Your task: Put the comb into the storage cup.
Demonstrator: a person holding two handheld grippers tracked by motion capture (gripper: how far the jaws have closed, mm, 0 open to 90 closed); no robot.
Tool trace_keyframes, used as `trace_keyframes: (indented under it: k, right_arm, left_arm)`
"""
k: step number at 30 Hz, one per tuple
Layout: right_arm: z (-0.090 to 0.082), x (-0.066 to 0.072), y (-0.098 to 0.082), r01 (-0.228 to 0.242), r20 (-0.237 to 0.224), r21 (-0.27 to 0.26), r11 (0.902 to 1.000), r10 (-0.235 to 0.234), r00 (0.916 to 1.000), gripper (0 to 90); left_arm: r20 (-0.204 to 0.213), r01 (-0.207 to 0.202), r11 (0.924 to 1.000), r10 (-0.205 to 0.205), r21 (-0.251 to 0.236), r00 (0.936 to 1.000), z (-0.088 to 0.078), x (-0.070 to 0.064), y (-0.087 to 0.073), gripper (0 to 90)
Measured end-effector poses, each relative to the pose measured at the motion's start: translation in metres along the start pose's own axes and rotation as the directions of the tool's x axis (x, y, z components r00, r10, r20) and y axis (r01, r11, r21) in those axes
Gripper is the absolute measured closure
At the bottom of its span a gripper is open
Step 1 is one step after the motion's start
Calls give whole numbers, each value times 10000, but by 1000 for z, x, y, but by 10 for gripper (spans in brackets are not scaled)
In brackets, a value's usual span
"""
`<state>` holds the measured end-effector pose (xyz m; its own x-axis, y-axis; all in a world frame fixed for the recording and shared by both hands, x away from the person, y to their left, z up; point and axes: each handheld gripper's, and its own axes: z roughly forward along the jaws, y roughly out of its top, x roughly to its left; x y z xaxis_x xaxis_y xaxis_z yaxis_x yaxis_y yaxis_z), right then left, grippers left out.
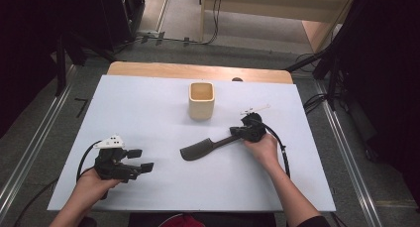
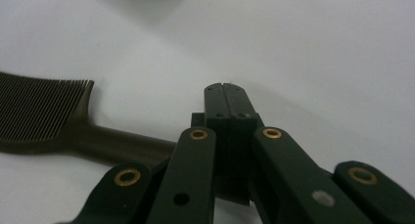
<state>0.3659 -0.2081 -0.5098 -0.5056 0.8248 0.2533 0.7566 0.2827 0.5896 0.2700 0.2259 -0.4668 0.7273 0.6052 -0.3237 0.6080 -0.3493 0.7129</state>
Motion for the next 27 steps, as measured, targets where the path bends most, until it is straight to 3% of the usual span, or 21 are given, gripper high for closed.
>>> trace_keyframes:
  k: [14,27]
  right_arm:
    - [-10,7,-8,292,-260,664,9974,-275,9993,878]
    - [-18,13,-24,459,-467,658,9968,-429,9980,878]
  left_arm:
    - [10,-43,10000,43,29,10000,1,0,0,244]
    - [-16,-35,10000,35,6,10000,2,0,0,244]
